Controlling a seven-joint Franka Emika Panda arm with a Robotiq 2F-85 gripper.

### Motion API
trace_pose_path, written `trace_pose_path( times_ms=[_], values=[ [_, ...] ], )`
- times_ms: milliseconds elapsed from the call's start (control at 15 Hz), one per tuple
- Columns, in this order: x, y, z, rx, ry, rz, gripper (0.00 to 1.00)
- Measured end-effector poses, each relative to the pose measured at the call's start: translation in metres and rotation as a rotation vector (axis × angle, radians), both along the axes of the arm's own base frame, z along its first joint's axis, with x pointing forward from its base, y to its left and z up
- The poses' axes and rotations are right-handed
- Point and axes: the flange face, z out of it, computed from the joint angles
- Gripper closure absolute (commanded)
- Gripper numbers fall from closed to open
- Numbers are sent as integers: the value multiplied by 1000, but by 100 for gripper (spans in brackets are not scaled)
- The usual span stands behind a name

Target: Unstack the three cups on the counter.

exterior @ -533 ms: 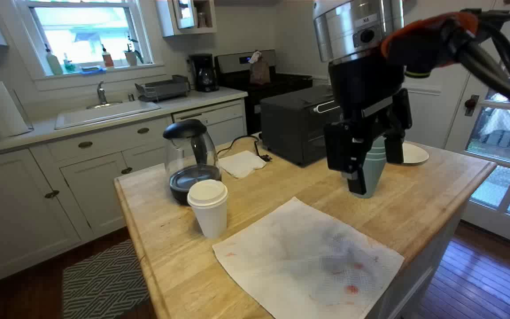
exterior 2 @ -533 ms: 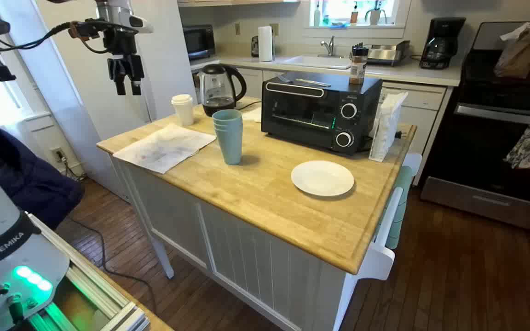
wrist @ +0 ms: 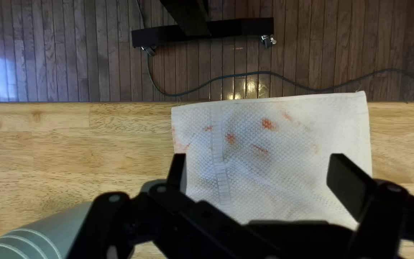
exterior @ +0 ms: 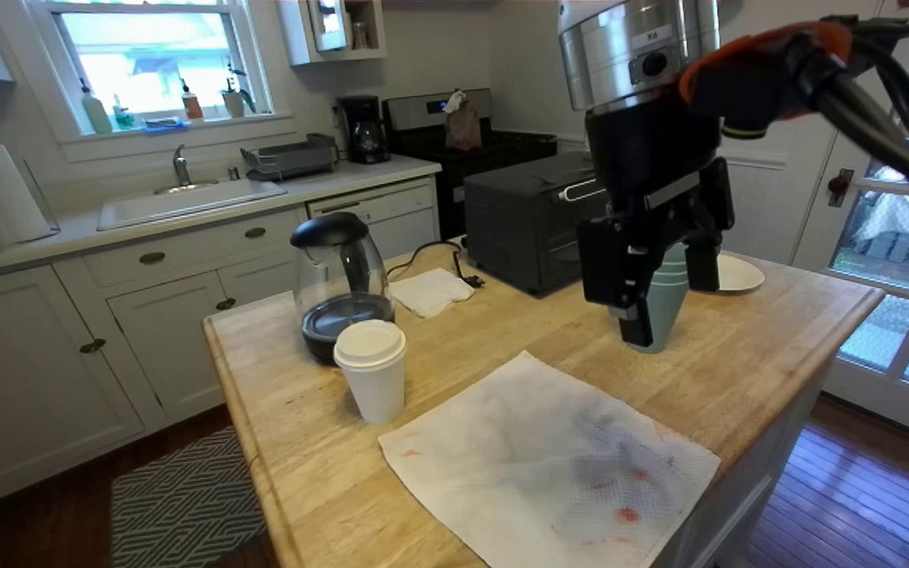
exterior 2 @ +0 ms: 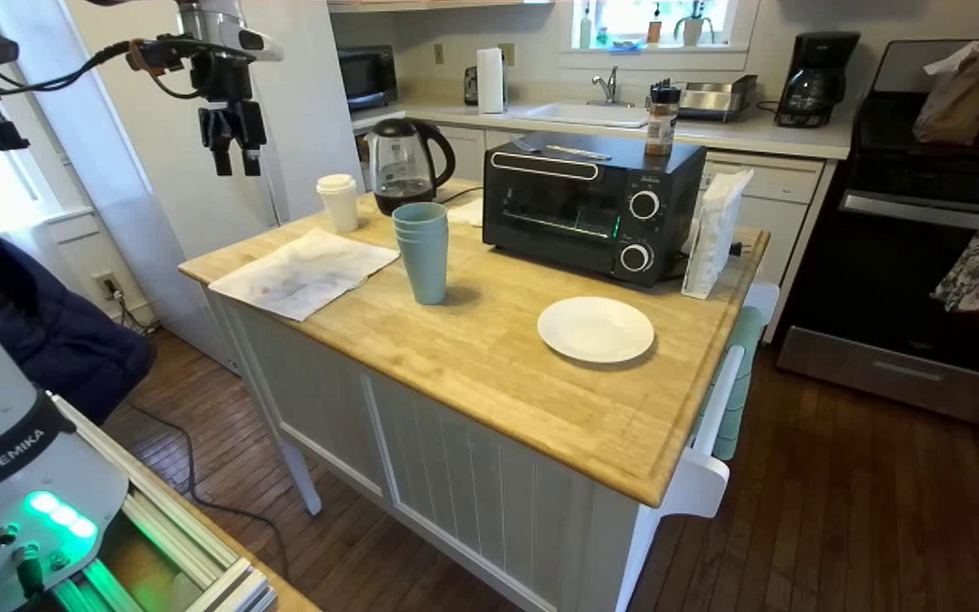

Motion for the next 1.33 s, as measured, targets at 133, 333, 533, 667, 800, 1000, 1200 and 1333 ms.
trace_pose_path(
  times_ms=[133, 333, 533, 667, 800, 1000, 1200, 1333],
  values=[
    [3, -7, 0, -1, -4, -24, 0],
    [19, -39, 3, -16, -52, -120, 0],
    [38, -75, 9, -49, -153, -223, 0],
    [47, -97, 10, -73, -213, -290, 0],
    [51, -118, 8, -89, -247, -360, 0],
    [52, -151, 3, -105, -259, -464, 0],
    [49, -189, -2, -117, -268, -532, 0],
    [46, -212, -4, -113, -286, -569, 0]
  ],
)
